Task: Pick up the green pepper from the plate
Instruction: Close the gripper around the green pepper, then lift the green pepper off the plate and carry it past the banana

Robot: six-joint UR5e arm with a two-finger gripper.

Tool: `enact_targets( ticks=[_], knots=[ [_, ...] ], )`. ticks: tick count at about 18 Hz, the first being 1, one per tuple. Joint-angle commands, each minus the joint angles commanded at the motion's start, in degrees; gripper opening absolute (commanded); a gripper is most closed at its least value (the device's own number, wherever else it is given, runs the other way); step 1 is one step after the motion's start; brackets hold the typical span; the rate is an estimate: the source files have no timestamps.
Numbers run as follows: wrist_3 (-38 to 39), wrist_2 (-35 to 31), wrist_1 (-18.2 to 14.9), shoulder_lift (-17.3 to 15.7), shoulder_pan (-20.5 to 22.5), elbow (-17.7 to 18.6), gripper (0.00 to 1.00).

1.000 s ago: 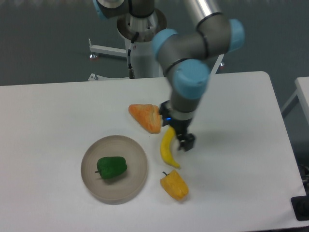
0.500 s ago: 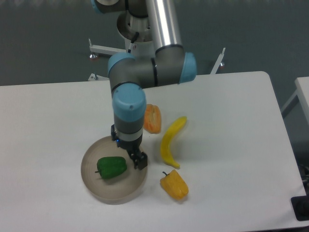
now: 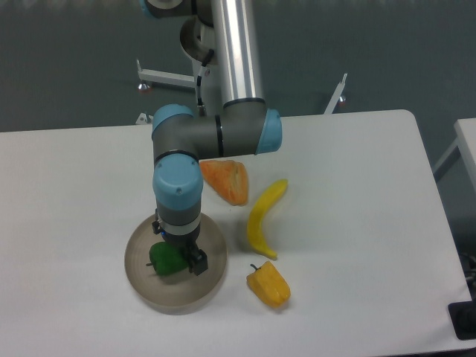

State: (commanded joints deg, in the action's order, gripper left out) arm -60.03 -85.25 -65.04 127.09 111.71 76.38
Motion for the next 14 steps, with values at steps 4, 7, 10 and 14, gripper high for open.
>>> enact_targets(
  ticks=[4, 7, 10, 14],
  knots=[
    [-0.8, 0.3, 0.0, 0.6, 0.0, -0.3, 0.15],
    [0.0, 2.8, -0.1, 0.1, 0.4, -1.7, 0.05],
    [0.2, 3.1, -0.3, -2.8, 2.5, -2.3, 0.05],
    [0.3, 7.6, -0.9, -7.1, 7.5, -1.7, 0.05]
  ],
)
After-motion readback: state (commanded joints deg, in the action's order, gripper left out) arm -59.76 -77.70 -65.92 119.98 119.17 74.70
